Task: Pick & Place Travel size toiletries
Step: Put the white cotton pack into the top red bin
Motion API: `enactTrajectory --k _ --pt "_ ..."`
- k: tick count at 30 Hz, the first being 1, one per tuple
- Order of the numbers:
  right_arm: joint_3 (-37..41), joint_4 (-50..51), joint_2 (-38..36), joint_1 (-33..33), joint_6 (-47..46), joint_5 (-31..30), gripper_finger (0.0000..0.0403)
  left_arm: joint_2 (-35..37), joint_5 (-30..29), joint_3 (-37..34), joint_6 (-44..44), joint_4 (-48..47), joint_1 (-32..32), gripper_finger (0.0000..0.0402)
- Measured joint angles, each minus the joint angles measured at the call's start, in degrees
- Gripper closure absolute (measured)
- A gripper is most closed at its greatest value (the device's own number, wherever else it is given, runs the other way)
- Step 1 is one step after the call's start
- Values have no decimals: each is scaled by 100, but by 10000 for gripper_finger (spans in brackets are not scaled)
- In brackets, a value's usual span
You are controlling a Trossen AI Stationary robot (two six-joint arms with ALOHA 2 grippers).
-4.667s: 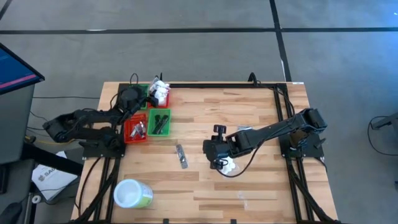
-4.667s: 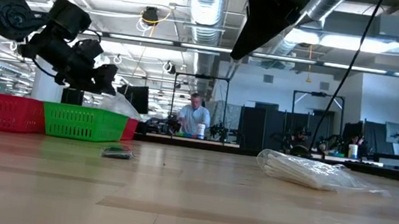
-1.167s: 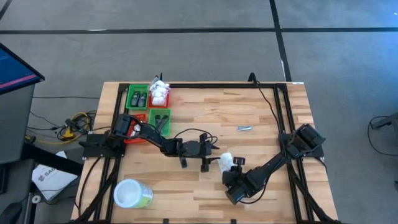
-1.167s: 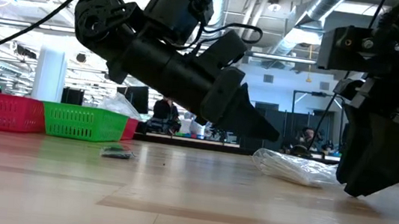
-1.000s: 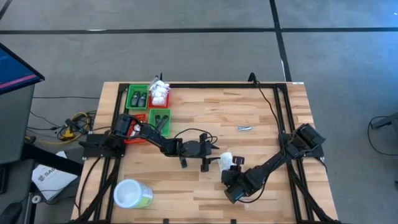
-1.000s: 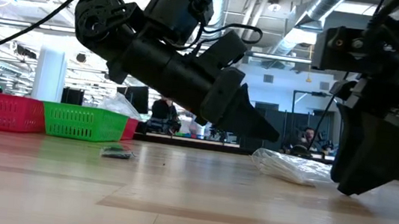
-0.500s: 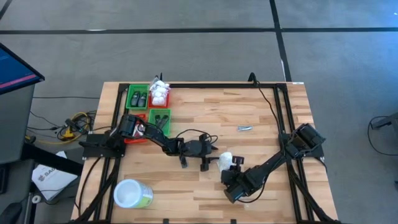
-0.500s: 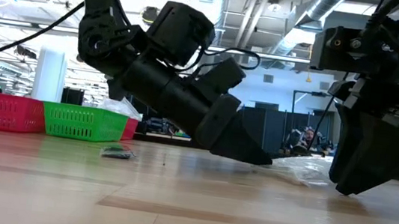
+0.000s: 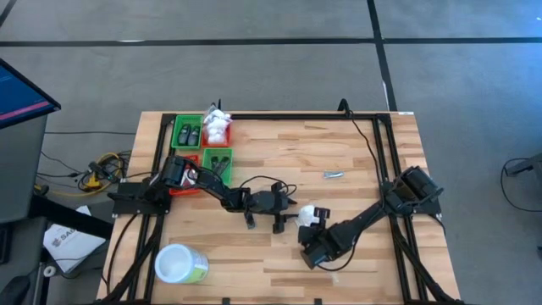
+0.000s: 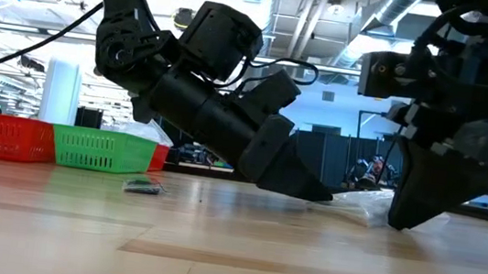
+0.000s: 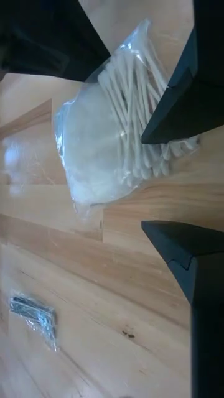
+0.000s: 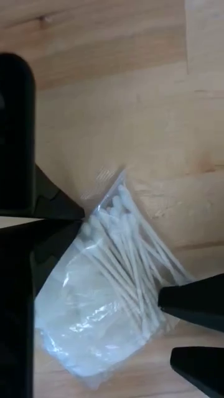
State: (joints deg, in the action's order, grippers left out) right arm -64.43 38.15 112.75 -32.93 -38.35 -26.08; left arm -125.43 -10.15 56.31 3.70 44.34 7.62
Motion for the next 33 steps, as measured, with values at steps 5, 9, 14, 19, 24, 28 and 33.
enactTrajectory --k 5,9,14,19,24,28,33 --pt "-183 182 -111 -77 172 219 402 57 -208 -6 -30 11 -9 199" --pt "-389 353 -221 -217 238 268 402 185 -345 -7 -72 32 -40 199" --pt "-613 827 -229 -273 171 100 403 316 -348 -5 -82 40 -55 199" --pt "-639 964 -199 -267 103 91 401 321 -189 -4 -195 27 -52 199" --pt "-641 944 -166 -309 109 92 384 321 -212 -4 -226 31 -59 199" --pt "-642 911 -166 -311 101 91 344 319 -212 -4 -195 -38 -127 199" --pt "-648 753 -72 -318 121 74 285 317 -212 -4 -193 -35 -173 199"
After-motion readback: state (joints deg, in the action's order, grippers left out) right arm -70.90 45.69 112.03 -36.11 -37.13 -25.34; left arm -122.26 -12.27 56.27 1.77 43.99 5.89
